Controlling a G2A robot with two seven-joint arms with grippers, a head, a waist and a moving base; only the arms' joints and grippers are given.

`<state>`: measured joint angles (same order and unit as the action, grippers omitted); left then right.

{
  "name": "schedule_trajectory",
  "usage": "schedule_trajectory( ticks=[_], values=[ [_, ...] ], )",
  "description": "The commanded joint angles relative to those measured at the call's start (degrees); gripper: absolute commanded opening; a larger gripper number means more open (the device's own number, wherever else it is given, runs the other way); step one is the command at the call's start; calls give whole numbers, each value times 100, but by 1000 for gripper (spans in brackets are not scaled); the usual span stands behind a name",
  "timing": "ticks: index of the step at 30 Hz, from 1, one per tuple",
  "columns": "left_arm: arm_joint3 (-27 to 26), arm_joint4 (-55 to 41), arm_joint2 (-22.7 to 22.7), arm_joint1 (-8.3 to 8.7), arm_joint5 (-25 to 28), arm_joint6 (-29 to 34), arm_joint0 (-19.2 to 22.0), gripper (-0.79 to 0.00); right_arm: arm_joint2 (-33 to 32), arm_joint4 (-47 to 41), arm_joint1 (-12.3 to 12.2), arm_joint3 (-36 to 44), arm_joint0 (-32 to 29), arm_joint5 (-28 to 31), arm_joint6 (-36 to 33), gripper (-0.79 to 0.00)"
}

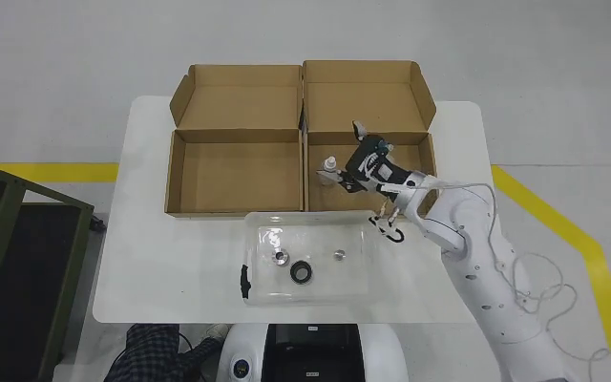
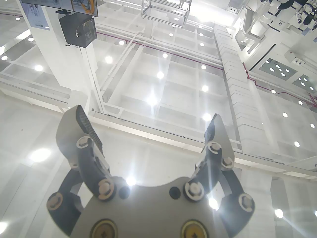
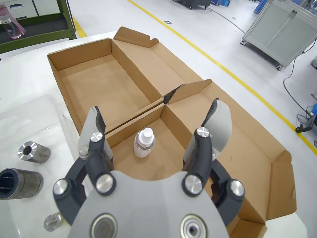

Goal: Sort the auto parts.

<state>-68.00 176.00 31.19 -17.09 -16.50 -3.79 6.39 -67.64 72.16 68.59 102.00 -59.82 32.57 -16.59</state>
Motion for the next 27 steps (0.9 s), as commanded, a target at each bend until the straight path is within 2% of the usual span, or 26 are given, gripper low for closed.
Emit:
schedule_trajectory(
  ticks=[1, 9, 14, 16, 17, 20, 22, 27],
  values=[
    [0, 0, 0, 0, 0, 0, 0, 0, -74, -29, -27, 213, -122, 149, -11, -95],
    [0, 0, 0, 0, 0, 0, 0, 0, -345, -20, -156, 982, -666, 886, -150, -65],
    [0, 0, 0, 0, 0, 0, 0, 0, -602, -77, -242, 1434, -1092, 1248, -186, -89],
    [0, 0, 0, 0, 0, 0, 0, 0, -653, -56, -271, 1598, -1249, 1381, -215, -126],
    [0, 0, 0, 0, 0, 0, 0, 0, -655, -47, -284, 1656, -1323, 1446, -231, -163],
    [0, 0, 0, 0, 0, 0, 0, 0, -617, 4, -320, 1737, -1480, 1707, -303, -142],
    [0, 0, 0, 0, 0, 0, 0, 0, -597, -6, -339, 1722, -1565, 1801, -322, -160],
    [0, 0, 0, 0, 0, 0, 0, 0, -553, 98, -383, 1727, -1759, 1932, -380, -148]
  ],
)
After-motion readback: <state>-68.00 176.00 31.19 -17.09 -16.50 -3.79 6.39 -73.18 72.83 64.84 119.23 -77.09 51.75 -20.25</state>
